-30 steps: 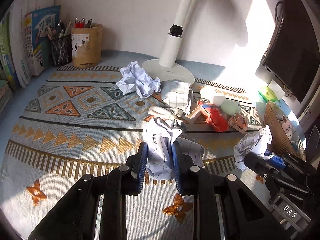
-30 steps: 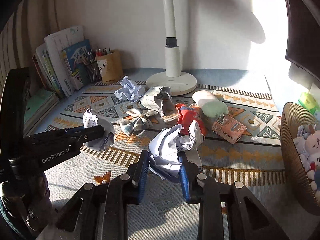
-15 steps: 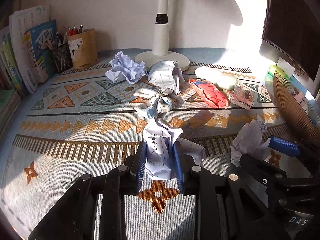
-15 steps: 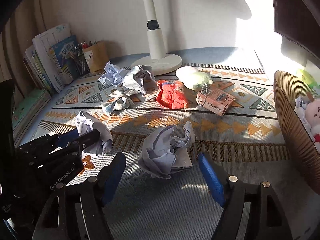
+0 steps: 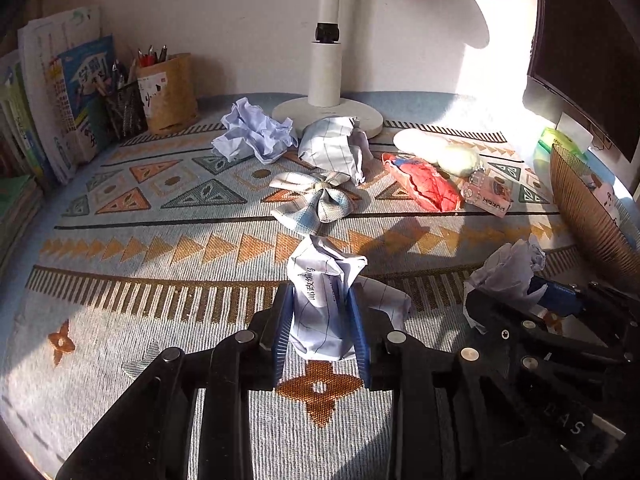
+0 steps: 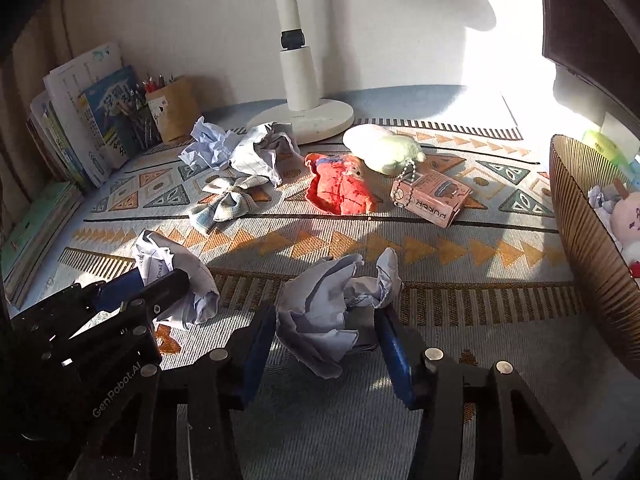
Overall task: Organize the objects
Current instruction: 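Lift and hold both crumpled papers in the left and right grippers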
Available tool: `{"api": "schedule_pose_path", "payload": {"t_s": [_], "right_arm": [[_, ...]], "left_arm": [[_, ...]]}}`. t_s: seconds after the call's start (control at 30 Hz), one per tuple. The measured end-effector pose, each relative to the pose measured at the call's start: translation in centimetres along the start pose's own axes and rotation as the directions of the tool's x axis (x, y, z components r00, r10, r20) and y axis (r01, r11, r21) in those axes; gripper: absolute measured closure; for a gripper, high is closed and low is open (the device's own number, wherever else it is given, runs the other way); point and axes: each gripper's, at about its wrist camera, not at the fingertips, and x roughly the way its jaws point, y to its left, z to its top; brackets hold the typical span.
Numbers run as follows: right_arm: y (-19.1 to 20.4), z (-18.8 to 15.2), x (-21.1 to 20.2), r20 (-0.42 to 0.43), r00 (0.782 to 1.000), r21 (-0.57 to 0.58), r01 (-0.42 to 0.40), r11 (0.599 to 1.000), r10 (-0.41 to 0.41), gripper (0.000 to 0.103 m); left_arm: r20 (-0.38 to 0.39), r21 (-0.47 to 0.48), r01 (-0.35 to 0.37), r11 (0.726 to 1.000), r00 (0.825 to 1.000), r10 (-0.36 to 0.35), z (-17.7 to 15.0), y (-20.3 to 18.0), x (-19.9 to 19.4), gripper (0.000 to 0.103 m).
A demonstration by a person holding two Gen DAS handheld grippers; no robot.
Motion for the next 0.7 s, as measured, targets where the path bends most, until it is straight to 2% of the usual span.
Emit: {"api": "schedule_pose_path", "payload": {"t_s": [0.13, 0.37, 0.7], "right_arm": [[0.67, -0.2, -0.93, 0.05, 0.999, -0.031, 0.016, 0.999, -0.014, 0.053], [0.37, -0.03, -0.13, 0.014, 0.999, -0.014, 0.032, 0.999, -0.032, 0.052], [0.47, -0.11, -0.37, 0.027, 0.999, -0.018, 0.041, 0.999, -0.04, 0.052]], "left_arm": [[0.0, 0.003, -0.001, 1.0, 1.0, 0.001, 0.0, 0.03, -0.01, 0.077], [-0.005, -0.005, 0.0, 1.0, 1.0, 0.0, 0.01, 0.15, 0.07, 0.077], [-0.003, -0.011, -0.003, 1.0, 1.0, 0.003, 0.02, 0.26, 0.03, 0.076]]}}
